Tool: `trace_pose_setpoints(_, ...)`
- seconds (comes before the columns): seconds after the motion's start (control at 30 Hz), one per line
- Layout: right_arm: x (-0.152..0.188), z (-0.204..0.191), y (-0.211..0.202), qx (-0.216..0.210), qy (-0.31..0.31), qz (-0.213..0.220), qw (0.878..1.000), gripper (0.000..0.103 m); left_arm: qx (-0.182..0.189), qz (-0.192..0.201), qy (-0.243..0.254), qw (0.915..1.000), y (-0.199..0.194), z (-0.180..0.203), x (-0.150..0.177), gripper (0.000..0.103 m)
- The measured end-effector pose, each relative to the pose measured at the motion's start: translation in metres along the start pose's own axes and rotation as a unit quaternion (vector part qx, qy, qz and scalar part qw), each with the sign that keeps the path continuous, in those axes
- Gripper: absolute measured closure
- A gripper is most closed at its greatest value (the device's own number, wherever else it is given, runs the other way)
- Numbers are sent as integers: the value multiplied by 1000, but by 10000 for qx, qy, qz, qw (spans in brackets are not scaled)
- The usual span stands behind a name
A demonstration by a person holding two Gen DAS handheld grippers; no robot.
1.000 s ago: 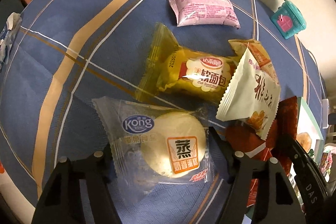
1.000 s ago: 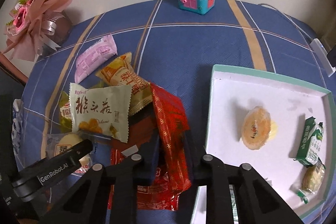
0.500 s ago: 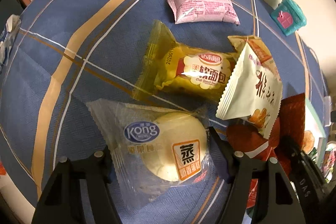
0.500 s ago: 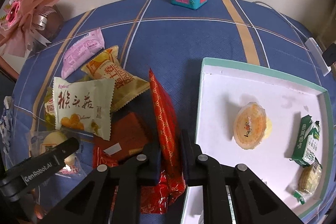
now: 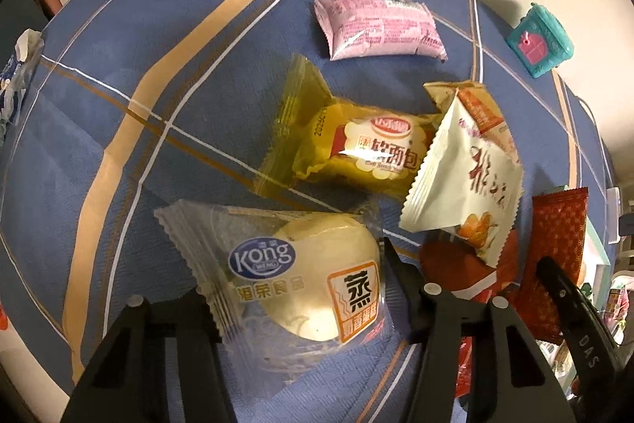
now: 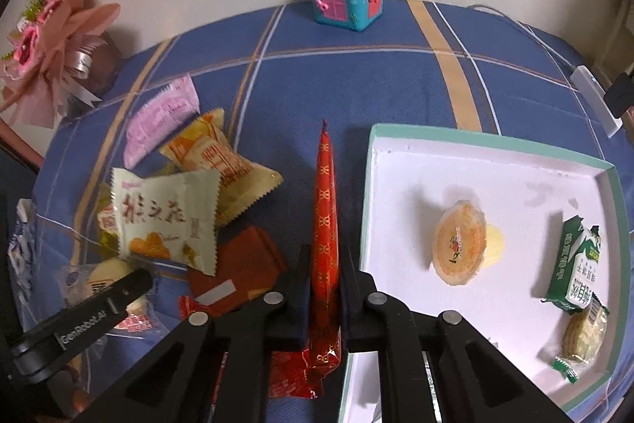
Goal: Organize snacks
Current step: 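Grasp the clear Kong bun pack with the left tool while the right grasps the long red strip snack, then lift both held snacks and carry them over the white tray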
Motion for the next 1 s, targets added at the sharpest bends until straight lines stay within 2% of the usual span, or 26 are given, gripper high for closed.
trace_pose_setpoints(0.13,-7,1,-12,-95,72,110,9999,92,57,168,-2,9998,-19,-1,-5,44)
trace_pose_setpoints(0.4,-27,8,-53,-212,212,514,9982,92,169,788,55,9967,-72,4,-22,45)
trace_pose_setpoints(0.63,-30,24,-66,-136,393,497,9979,92,308,1191,114,9923,-112,18,-31,44)
trace_pose_setpoints(0.77,-30,42,-67,-19,551,422,9976,92,376,1284,271,9906,-125,35,-30,44)
trace_pose_setpoints(1.0,-29,90,-68,287,922,369,9946,92,564,1180,692,9890,-118,81,-22,44)
Point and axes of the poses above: each gripper's, at about its wrist camera, not at the fingertips, and y roughly the way its jaws point, z to its right, x to its underside, the point moved 8 cm from there along y, roughly the way its jaws point, and after that the axes turned 10 degrees about x, right-handed, at the moved point
